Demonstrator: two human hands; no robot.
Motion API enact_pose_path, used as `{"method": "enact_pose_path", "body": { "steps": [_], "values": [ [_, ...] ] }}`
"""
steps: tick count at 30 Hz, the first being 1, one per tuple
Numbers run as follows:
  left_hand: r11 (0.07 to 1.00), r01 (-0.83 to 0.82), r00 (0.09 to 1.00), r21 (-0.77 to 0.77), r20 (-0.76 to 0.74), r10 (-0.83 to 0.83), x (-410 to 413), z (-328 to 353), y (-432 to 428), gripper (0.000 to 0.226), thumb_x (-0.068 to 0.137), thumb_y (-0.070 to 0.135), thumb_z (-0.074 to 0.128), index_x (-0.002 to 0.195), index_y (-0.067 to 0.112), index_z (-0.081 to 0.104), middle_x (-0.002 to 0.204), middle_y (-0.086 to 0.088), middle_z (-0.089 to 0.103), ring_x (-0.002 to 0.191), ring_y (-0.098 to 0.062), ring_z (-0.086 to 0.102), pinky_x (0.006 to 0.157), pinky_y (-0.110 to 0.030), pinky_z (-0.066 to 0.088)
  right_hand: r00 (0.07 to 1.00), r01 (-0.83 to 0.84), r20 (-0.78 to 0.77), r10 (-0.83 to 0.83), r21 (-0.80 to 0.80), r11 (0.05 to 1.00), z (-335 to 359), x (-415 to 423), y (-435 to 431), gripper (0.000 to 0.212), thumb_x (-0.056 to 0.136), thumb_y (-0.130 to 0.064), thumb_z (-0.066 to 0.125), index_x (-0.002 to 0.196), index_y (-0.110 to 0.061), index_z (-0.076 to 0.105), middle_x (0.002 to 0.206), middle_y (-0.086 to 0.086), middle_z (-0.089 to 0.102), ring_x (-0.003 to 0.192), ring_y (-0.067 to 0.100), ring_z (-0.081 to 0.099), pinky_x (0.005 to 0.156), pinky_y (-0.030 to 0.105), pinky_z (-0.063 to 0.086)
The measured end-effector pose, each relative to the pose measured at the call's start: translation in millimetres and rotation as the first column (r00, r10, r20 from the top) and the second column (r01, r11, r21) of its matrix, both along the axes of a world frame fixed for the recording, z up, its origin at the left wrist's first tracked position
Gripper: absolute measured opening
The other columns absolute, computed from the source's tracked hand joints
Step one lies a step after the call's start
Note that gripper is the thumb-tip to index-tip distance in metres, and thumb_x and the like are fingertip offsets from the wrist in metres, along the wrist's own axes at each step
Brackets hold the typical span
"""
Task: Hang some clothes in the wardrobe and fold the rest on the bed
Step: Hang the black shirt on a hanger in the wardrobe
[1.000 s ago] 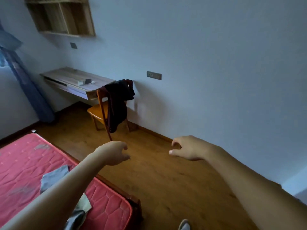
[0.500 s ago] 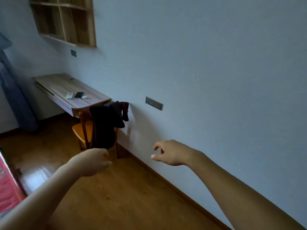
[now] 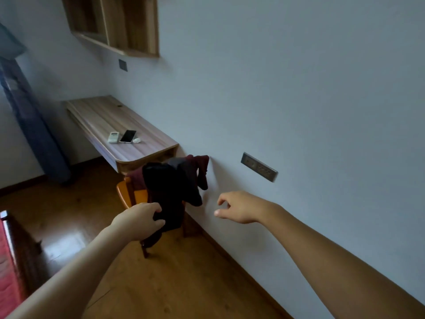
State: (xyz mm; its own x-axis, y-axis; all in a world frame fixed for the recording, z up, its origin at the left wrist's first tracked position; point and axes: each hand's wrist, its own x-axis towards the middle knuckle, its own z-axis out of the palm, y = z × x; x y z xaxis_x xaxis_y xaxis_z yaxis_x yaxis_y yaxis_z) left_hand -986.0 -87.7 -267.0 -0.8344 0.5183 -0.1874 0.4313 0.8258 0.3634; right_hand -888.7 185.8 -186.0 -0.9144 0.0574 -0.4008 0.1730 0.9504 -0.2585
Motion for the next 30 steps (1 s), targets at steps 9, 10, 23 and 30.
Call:
{"method": "enact_pose_path", "body": {
  "steps": [9,10,23,30],
  "values": [
    [0.973,-0.211,0.977,0.097,0.040,0.208,-146.8,-47.8,0.5,0.057,0.095,0.047,0.058,0.147,0.034,0.037,0.115,0.006,0.054,0.076,-0.006,0.058,0.053,-0.015,0.044,1.000,0.006,0.010,-0.004,-0.194,0.981,-73.6,-197.6,4.7,0.047,0.098,-0.054,0.054,0.135,-0.025,0.053,0.115,-0.003,0.061,0.097,0.012,0.060,0.082,0.030,0.051],
    [0.963,-0.247,0.969,0.106,0.055,0.242,-160.8,-55.5,2.2,0.060,0.095,0.047,0.058,0.149,0.035,0.034,0.122,0.002,0.055,0.078,-0.007,0.058,0.054,-0.016,0.044,0.999,0.033,0.013,-0.031,-0.231,0.972,-84.0,-218.7,5.9,0.050,0.097,-0.054,0.055,0.138,-0.024,0.051,0.115,-0.004,0.060,0.099,0.013,0.060,0.081,0.028,0.050],
    [0.801,-0.581,0.767,-0.145,0.233,0.598,-344.1,-138.9,59.1,0.079,0.091,0.051,0.064,0.153,0.024,0.024,0.152,-0.014,0.029,0.138,-0.040,0.035,0.102,-0.053,0.048,0.993,-0.088,-0.069,0.097,0.127,0.988,-194.7,-498.8,44.4,0.065,0.096,-0.067,0.039,0.137,-0.017,0.047,0.136,0.013,0.051,0.125,0.036,0.049,0.098,0.051,0.046],
    [0.811,-0.524,0.732,-0.260,0.350,0.585,-381.3,-159.9,58.8,0.056,0.087,0.021,0.072,0.132,0.018,0.040,0.134,-0.014,0.033,0.123,-0.040,0.038,0.099,-0.050,0.045,0.901,-0.287,0.364,0.235,0.096,0.953,-251.2,-583.6,9.2,0.080,0.090,-0.066,0.052,0.151,-0.021,0.027,0.149,0.019,0.039,0.129,0.044,0.046,0.105,0.056,0.043]
  ]
}}
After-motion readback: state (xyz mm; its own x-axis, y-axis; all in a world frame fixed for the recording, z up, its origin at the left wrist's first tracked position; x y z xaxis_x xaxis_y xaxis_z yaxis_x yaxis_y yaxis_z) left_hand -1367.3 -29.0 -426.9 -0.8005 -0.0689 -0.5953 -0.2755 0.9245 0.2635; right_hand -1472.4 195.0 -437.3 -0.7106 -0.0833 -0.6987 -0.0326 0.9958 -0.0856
